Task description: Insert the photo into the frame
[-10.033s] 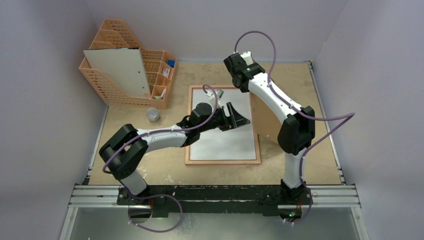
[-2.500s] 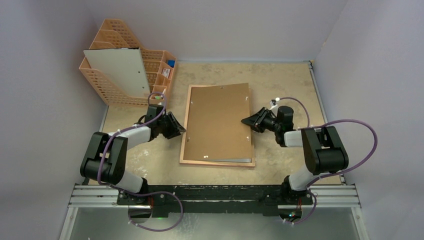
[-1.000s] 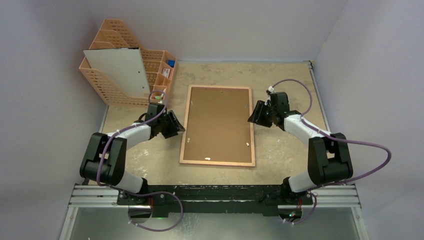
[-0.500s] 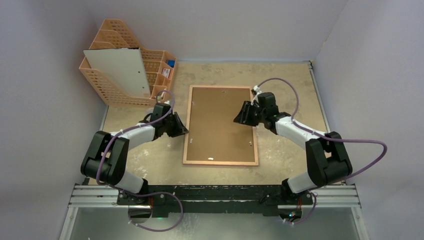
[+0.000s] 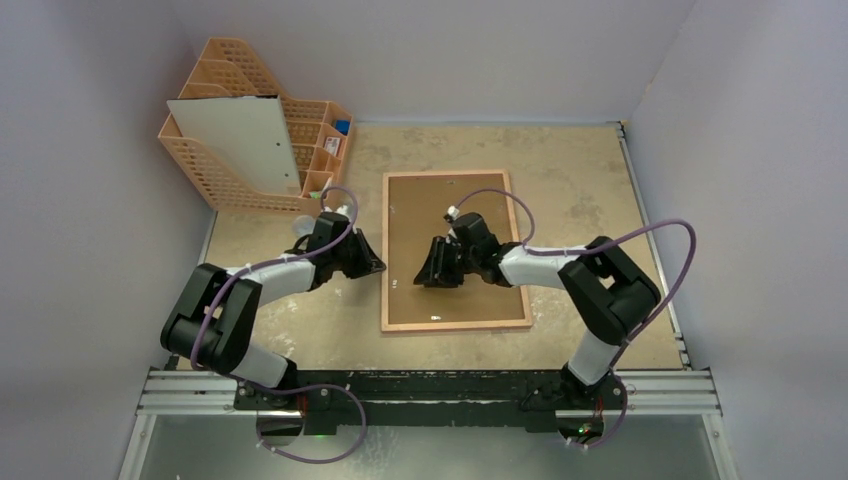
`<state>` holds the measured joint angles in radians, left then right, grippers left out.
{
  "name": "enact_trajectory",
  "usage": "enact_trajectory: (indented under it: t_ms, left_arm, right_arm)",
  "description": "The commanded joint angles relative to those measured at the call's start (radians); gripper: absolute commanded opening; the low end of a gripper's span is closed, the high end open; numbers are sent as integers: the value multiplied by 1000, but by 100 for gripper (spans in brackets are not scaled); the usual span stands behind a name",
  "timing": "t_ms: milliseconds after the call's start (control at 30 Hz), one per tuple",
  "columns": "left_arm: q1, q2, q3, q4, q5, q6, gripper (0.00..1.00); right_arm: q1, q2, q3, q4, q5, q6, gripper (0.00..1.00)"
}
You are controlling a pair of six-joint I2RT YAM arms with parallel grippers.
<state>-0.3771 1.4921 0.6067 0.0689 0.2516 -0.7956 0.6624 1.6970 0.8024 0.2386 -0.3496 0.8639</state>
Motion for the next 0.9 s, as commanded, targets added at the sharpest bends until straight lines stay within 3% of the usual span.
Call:
enact_trajectory:
  t_ms: [0,267,500,867]
  left_arm:
    - [-31,8,-42,-18,34,-7,2]
    - [-32,7,-59,0,45,-8,1]
    - [-34,7,-63,0,54,-3,1]
    - [-34,8,-66,-7,53,-6,1]
  right_arm:
    - [79,30,69,25,42,80,37]
    - [141,95,134,8,153,145,27]
    - [174,146,233,-93,233,178,32]
    - [194,146,276,-172,306,185,32]
